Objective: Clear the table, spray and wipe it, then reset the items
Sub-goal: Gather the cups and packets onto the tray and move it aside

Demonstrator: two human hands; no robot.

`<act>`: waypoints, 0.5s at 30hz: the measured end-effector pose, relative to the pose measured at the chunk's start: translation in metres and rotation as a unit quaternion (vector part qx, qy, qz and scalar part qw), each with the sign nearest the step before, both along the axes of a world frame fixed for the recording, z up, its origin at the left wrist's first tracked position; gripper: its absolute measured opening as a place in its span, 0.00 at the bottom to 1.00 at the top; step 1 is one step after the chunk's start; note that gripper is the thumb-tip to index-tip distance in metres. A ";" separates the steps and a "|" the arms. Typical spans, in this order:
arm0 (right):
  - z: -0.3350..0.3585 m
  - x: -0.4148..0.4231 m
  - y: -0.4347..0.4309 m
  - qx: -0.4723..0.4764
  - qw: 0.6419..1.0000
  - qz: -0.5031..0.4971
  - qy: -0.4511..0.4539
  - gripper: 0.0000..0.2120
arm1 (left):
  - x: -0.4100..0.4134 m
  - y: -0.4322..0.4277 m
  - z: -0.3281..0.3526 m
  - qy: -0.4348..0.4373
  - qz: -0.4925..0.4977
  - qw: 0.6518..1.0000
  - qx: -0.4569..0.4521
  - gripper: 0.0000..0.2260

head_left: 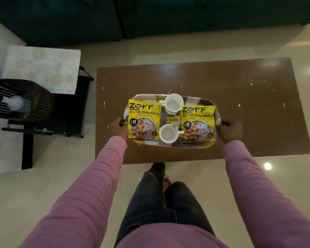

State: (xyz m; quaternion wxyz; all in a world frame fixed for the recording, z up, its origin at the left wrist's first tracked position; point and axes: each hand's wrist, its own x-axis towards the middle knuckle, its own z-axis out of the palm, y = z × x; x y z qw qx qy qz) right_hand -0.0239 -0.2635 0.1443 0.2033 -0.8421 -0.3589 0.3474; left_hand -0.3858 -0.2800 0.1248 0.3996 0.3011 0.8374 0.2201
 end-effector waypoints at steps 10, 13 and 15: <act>0.046 -0.028 -0.051 0.059 0.997 0.039 0.028 0.11 | -0.037 -0.070 0.058 -0.014 0.028 0.997 0.064 0.09; 0.055 -0.045 -0.065 0.071 0.996 0.030 0.036 0.11 | -0.053 -0.090 0.070 -0.013 0.028 0.997 0.066 0.10; 0.063 -0.061 -0.073 0.069 0.996 0.021 0.050 0.11 | -0.070 -0.103 0.074 -0.020 0.034 0.997 0.073 0.10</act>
